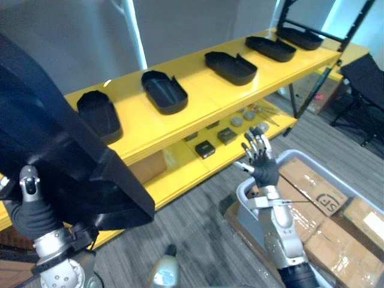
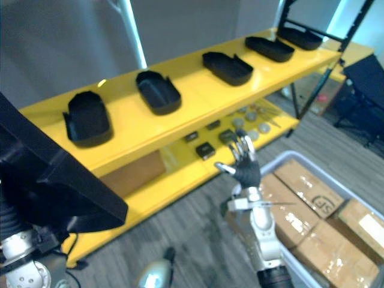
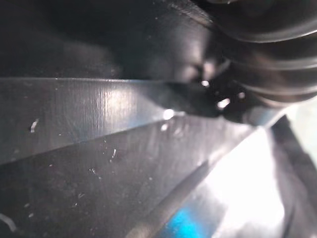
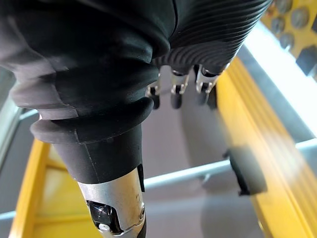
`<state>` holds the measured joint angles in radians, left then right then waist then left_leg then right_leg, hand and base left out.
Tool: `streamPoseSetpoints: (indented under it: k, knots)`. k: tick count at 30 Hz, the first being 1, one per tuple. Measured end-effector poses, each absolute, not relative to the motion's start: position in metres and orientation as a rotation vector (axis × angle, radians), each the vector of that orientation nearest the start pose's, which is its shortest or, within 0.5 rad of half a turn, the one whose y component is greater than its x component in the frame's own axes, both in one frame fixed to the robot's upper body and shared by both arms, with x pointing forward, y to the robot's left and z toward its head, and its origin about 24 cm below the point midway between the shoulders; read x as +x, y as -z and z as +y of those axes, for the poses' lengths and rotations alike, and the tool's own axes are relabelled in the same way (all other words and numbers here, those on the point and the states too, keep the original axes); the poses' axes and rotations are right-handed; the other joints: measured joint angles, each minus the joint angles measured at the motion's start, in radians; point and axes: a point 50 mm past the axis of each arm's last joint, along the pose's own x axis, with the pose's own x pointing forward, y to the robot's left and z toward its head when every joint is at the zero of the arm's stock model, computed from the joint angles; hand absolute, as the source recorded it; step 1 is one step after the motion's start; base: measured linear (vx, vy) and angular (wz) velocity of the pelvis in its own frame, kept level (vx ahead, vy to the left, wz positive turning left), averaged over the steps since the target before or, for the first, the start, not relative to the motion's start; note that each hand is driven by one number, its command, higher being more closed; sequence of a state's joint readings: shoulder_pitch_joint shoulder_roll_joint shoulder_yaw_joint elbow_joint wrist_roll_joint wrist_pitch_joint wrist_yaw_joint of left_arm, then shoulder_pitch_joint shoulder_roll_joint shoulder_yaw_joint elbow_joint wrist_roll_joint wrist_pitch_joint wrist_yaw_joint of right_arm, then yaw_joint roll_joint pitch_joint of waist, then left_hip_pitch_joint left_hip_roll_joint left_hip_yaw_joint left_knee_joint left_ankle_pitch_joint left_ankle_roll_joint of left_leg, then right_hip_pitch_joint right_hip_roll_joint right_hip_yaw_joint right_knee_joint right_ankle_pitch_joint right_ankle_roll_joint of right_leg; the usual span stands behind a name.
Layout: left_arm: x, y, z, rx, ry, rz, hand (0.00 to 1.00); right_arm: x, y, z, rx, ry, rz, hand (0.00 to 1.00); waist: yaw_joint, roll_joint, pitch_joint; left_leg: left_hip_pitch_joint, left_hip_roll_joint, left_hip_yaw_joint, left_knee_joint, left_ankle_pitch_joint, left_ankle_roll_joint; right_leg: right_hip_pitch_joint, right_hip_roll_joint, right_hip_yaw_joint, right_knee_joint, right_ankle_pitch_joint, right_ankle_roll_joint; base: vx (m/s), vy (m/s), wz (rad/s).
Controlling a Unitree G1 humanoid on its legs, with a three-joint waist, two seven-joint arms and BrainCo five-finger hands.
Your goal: Walk over and take plastic housings, then place them on the shelf
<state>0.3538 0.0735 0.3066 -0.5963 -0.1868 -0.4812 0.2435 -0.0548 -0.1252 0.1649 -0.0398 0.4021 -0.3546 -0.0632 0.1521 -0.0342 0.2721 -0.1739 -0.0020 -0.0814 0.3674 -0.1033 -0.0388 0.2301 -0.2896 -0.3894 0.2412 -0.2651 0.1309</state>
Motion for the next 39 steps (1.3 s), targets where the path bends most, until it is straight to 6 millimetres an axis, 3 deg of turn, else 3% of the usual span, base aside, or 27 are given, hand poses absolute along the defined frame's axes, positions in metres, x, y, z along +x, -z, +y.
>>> streamPoseSetpoints:
  k: [1, 2, 3, 4, 6, 9, 11, 12, 15, 18, 20, 24, 26, 28, 30, 35, 39]
  knots:
    - [0.140, -0.154, 0.239, 0.024, -0.525, -0.776, 1.00, 0.254, -0.093, -0.138, 0.326, -0.066, -0.396, 0.00, -0.001, -0.013, -0.007, 0.006, -0.014, 0.006, 0.014, -0.026, -0.015, -0.034, -0.026, 0.036, 0.120, 0.019, -0.030, 0.16, 0.182, 0.20]
    - [0.143, -0.152, 0.239, 0.026, -0.523, -0.767, 1.00, 0.254, -0.093, -0.135, 0.324, -0.067, -0.406, 0.00, -0.005, -0.007, -0.011, 0.017, -0.019, 0.000, 0.011, -0.036, 0.002, -0.132, -0.044, 0.097, 0.293, 0.095, -0.048, 0.16, 0.208, 0.17]
    - [0.143, -0.153, 0.240, 0.034, -0.523, -0.770, 1.00, 0.254, -0.093, -0.133, 0.321, -0.069, -0.409, 0.00, -0.005, -0.008, -0.010, 0.032, -0.016, -0.004, -0.006, -0.037, 0.004, -0.168, -0.047, 0.120, 0.362, 0.135, -0.070, 0.10, 0.207, 0.16]
    - [0.145, -0.156, 0.239, 0.048, -0.511, -0.778, 1.00, 0.254, -0.093, -0.132, 0.317, -0.069, -0.414, 0.00, -0.009, -0.004, -0.008, 0.054, -0.008, -0.019, -0.031, -0.032, 0.018, -0.202, -0.037, 0.142, 0.412, 0.110, -0.069, 0.20, 0.092, 0.20]
    - [0.151, -0.162, 0.238, 0.054, -0.512, -0.818, 1.00, 0.258, -0.102, -0.130, 0.296, -0.088, -0.459, 0.00, -0.035, -0.011, -0.015, 0.118, 0.007, -0.040, -0.089, -0.022, 0.027, -0.223, 0.041, 0.148, 0.332, 0.032, -0.077, 0.27, 0.021, 0.31]
    - [0.163, -0.166, 0.236, 0.018, -0.501, -0.850, 1.00, 0.261, -0.115, -0.136, 0.273, -0.100, -0.528, 0.00, -0.047, -0.006, -0.019, 0.136, 0.005, -0.061, -0.113, -0.019, 0.023, -0.265, 0.121, 0.182, 0.147, 0.029, -0.090, 0.19, -0.031, 0.36]
    - [0.171, -0.165, 0.231, -0.001, -0.474, -0.837, 1.00, 0.259, -0.119, -0.141, 0.258, -0.094, -0.547, 0.00, -0.071, -0.016, -0.026, 0.134, -0.020, -0.106, -0.116, -0.021, 0.019, -0.267, 0.146, 0.248, 0.053, 0.078, -0.086, 0.13, -0.089, 0.77]
    - [0.175, -0.162, 0.227, -0.020, -0.456, -0.815, 1.00, 0.258, -0.122, -0.144, 0.248, -0.093, -0.562, 0.00, -0.082, -0.020, -0.035, 0.126, -0.046, -0.138, -0.114, -0.029, 0.008, -0.261, 0.144, 0.271, 0.030, 0.143, -0.041, 0.19, -0.175, 0.84]
    - [0.173, -0.142, 0.220, -0.083, -0.481, -0.696, 1.00, 0.259, -0.123, -0.148, 0.208, -0.117, -0.551, 0.00, -0.070, 0.055, -0.075, 0.118, -0.008, -0.157, -0.129, -0.027, -0.013, -0.202, 0.179, 0.206, -0.055, 0.164, -0.049, 0.19, -0.157, 0.51]
    - [0.168, -0.134, 0.220, -0.106, -0.488, -0.654, 1.00, 0.256, -0.128, -0.149, 0.198, -0.121, -0.567, 0.00, -0.069, 0.062, -0.081, 0.117, 0.009, -0.114, -0.133, -0.018, -0.026, -0.165, 0.189, 0.167, -0.084, 0.158, -0.059, 0.10, -0.105, 0.50]
    - [0.170, -0.134, 0.216, -0.128, -0.454, -0.652, 1.00, 0.252, -0.130, -0.157, 0.187, -0.092, -0.576, 0.00, -0.074, 0.062, -0.081, 0.085, 0.021, -0.023, -0.128, 0.004, -0.034, -0.157, 0.189, 0.119, -0.094, 0.153, -0.067, 0.03, -0.066, 0.71]
    - [0.175, -0.131, 0.213, -0.115, -0.398, -0.650, 1.00, 0.251, -0.133, -0.184, 0.148, 0.022, -0.603, 0.00, -0.080, 0.048, -0.082, 0.064, 0.003, 0.064, -0.202, 0.117, -0.029, -0.163, 0.165, 0.069, -0.092, 0.147, -0.082, -0.03, -0.033, 0.66]
    - [0.175, -0.132, 0.209, -0.124, -0.375, -0.669, 1.00, 0.245, -0.135, -0.194, 0.145, 0.057, -0.639, 0.00, -0.110, 0.051, -0.088, 0.107, 0.027, 0.163, -0.280, 0.115, 0.000, -0.155, 0.150, -0.001, -0.107, 0.148, -0.082, -0.03, -0.032, 0.77]
    - [0.179, -0.134, 0.203, -0.134, -0.328, -0.678, 1.00, 0.239, -0.131, -0.197, 0.154, 0.065, -0.638, 0.00, -0.127, 0.073, -0.101, 0.144, 0.042, 0.178, -0.337, 0.118, -0.006, -0.143, 0.149, -0.043, -0.108, 0.153, -0.074, 0.02, 0.022, 0.67]
    - [0.181, -0.137, 0.201, -0.136, -0.307, -0.696, 1.00, 0.238, -0.129, -0.191, 0.177, 0.059, -0.629, 0.00, -0.125, 0.076, -0.104, 0.175, 0.032, 0.177, -0.378, 0.132, -0.012, -0.129, 0.142, -0.047, -0.109, 0.157, -0.067, -0.01, 0.094, 0.24]
    - [0.181, -0.134, 0.201, -0.157, -0.291, -0.671, 1.00, 0.239, -0.122, -0.156, 0.228, -0.008, -0.598, 0.00, -0.109, 0.042, -0.120, 0.177, -0.001, 0.171, -0.419, 0.139, 0.020, -0.126, 0.127, -0.045, -0.128, 0.162, -0.058, -0.04, 0.090, 0.12]
    - [0.183, -0.130, 0.198, -0.198, -0.274, -0.634, 1.00, 0.237, -0.119, -0.152, 0.202, -0.018, -0.585, 0.00, -0.118, 0.043, -0.121, 0.182, -0.017, 0.121, -0.453, 0.176, 0.031, -0.123, 0.131, 0.004, -0.126, 0.159, -0.064, 0.02, 0.037, 0.32]
